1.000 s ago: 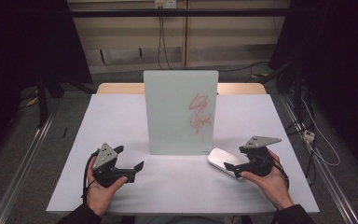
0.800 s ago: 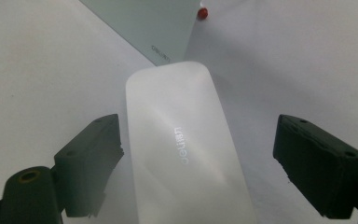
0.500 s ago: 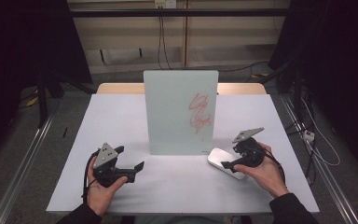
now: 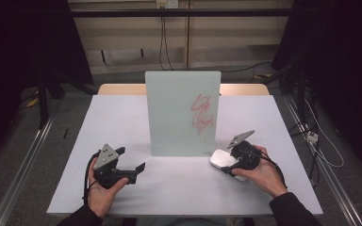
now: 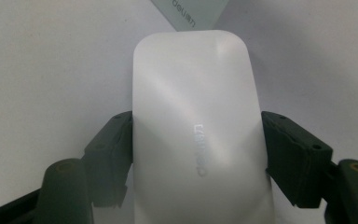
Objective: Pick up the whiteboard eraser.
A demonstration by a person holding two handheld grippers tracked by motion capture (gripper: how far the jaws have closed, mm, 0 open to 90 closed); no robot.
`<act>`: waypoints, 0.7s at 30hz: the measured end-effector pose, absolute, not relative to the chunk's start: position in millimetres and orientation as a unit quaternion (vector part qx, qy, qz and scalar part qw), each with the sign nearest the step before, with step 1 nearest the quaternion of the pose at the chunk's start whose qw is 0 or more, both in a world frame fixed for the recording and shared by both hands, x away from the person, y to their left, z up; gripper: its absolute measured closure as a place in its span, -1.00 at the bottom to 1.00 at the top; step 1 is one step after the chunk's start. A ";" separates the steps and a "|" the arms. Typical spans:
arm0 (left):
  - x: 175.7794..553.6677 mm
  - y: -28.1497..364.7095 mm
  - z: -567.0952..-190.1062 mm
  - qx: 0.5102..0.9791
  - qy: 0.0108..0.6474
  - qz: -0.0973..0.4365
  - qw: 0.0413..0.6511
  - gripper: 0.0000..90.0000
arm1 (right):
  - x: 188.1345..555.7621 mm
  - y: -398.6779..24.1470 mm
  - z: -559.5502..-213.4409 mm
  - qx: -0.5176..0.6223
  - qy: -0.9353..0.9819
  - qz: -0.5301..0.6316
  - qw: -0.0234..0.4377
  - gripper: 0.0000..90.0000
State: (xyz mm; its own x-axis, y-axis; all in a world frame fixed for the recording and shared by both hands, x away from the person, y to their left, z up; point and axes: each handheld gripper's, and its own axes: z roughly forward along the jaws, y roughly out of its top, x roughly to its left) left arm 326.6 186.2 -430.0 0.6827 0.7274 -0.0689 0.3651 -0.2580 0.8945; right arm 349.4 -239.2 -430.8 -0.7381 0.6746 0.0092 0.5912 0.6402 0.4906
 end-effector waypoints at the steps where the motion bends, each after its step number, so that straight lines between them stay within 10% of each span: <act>1: 326.2 185.5 -430.3 0.771 0.356 0.183 0.494 -0.88 | 349.3 -239.1 -430.7 0.350 0.902 0.237 0.089 -0.35; 21: 327.0 186.8 -430.4 0.771 0.358 0.181 0.493 -0.88 | 344.6 -238.6 -428.3 0.346 0.903 0.233 0.105 -0.31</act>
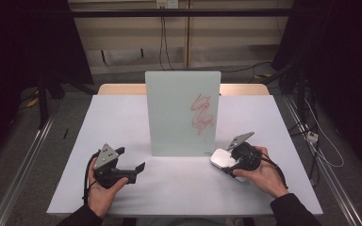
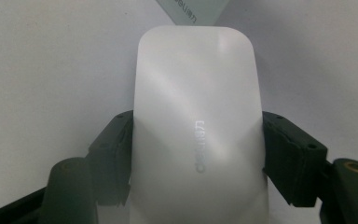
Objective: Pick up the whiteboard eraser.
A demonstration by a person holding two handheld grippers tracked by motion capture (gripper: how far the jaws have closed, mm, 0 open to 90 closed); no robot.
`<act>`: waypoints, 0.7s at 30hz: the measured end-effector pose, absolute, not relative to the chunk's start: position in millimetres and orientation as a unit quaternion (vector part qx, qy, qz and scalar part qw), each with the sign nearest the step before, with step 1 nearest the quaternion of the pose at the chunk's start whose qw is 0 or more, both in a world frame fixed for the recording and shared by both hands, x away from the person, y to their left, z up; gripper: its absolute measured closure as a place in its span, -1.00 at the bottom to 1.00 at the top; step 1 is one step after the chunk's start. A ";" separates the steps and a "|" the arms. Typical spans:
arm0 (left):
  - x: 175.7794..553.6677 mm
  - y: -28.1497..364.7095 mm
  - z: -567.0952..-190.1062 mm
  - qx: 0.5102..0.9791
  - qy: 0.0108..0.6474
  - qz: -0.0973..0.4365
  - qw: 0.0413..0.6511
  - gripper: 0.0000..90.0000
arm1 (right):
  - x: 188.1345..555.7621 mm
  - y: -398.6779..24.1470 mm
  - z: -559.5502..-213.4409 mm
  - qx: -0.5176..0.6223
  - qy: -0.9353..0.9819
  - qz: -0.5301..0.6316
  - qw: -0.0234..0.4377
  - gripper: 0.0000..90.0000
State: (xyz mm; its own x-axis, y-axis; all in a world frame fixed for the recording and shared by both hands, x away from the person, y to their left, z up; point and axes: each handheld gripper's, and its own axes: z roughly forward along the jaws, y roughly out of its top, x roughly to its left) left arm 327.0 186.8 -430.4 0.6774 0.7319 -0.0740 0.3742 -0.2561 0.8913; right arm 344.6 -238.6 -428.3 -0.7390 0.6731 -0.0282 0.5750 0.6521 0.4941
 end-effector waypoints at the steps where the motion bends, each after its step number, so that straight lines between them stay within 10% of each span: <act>1: 327.0 186.9 -430.5 0.772 0.358 0.182 0.493 -0.88 | 344.6 -238.6 -428.3 0.346 0.903 0.233 0.105 -0.31; 21: 327.1 190.8 -431.4 0.769 0.364 0.178 0.495 -0.88 | 330.5 -251.0 -414.0 0.361 0.873 0.297 0.142 -0.31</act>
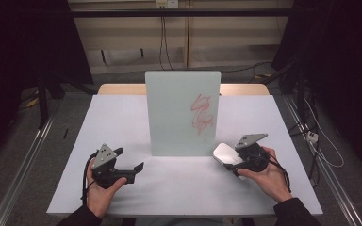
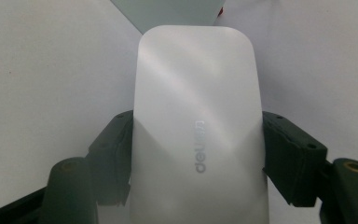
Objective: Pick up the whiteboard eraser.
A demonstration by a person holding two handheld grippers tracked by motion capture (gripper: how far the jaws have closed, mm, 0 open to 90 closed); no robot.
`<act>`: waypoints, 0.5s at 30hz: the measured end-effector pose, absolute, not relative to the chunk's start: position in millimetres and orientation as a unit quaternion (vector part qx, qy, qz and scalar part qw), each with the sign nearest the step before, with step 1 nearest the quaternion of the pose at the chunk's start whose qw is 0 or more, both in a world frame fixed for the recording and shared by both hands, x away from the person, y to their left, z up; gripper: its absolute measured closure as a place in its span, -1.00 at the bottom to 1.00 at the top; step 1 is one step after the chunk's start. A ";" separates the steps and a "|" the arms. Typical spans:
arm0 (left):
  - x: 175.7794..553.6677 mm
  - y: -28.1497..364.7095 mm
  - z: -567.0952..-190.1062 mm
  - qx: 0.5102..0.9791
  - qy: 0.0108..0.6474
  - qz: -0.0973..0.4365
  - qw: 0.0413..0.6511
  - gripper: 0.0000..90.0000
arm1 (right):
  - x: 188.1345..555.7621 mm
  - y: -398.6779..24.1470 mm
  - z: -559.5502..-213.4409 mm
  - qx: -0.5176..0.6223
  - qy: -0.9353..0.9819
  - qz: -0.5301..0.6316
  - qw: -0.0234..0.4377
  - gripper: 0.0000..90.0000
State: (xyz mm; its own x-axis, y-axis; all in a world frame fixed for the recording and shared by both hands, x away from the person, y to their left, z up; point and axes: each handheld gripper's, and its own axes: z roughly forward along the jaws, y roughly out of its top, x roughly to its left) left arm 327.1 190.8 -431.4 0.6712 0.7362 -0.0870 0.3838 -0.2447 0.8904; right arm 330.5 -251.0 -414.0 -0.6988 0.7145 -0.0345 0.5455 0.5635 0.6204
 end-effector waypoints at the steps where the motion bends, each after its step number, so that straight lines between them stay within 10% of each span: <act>1: 327.1 190.4 -431.4 0.768 0.365 0.176 0.495 -0.88 | 329.8 -251.1 -413.9 0.362 0.871 0.299 0.144 -0.31; 15: 327.6 189.9 -431.4 0.767 0.368 0.175 0.496 -0.88 | 322.9 -255.9 -409.1 0.364 0.858 0.328 0.155 -0.31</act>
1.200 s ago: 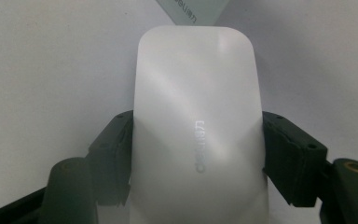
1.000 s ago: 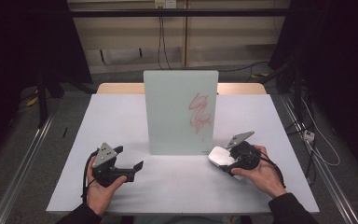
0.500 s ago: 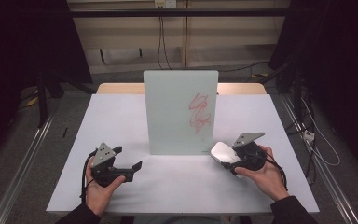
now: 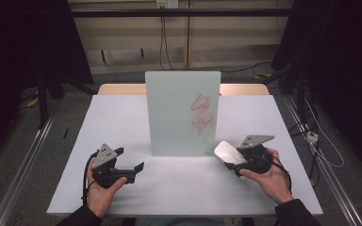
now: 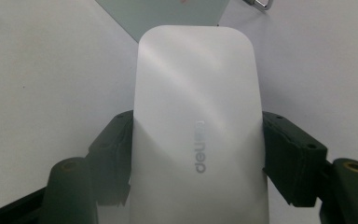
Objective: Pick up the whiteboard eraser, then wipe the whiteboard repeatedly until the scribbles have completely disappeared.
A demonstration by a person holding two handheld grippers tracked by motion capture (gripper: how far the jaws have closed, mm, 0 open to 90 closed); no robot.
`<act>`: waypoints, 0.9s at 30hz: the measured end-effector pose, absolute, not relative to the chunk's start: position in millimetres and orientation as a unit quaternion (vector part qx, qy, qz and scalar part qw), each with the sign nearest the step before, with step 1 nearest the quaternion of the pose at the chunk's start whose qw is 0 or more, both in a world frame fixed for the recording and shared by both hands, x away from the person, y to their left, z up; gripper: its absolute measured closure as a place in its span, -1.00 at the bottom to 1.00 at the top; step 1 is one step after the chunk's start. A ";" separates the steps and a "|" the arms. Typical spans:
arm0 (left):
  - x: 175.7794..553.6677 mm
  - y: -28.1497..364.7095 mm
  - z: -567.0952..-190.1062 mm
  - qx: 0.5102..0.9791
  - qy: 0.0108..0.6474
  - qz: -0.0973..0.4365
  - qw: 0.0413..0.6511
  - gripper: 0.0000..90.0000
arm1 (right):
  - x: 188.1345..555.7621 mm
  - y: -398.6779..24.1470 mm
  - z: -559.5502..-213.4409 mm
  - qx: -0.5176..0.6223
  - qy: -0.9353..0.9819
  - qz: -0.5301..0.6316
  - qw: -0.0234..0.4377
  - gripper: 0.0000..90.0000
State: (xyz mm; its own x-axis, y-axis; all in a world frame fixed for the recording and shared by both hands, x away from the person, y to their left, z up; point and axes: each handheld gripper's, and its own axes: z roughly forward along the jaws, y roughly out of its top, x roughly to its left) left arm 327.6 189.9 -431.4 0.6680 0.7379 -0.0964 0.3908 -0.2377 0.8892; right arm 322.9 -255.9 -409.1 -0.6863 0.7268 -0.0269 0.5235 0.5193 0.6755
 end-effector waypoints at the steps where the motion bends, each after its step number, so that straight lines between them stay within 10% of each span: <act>1: 327.5 189.9 -431.4 0.767 0.368 0.174 0.496 -0.88 | 322.4 -256.2 -408.9 0.365 0.855 0.331 0.159 -0.31; 27: 328.6 192.5 -432.7 0.766 0.372 0.170 0.496 -0.88 | 317.5 -237.1 -389.7 0.323 0.834 0.388 0.222 -0.31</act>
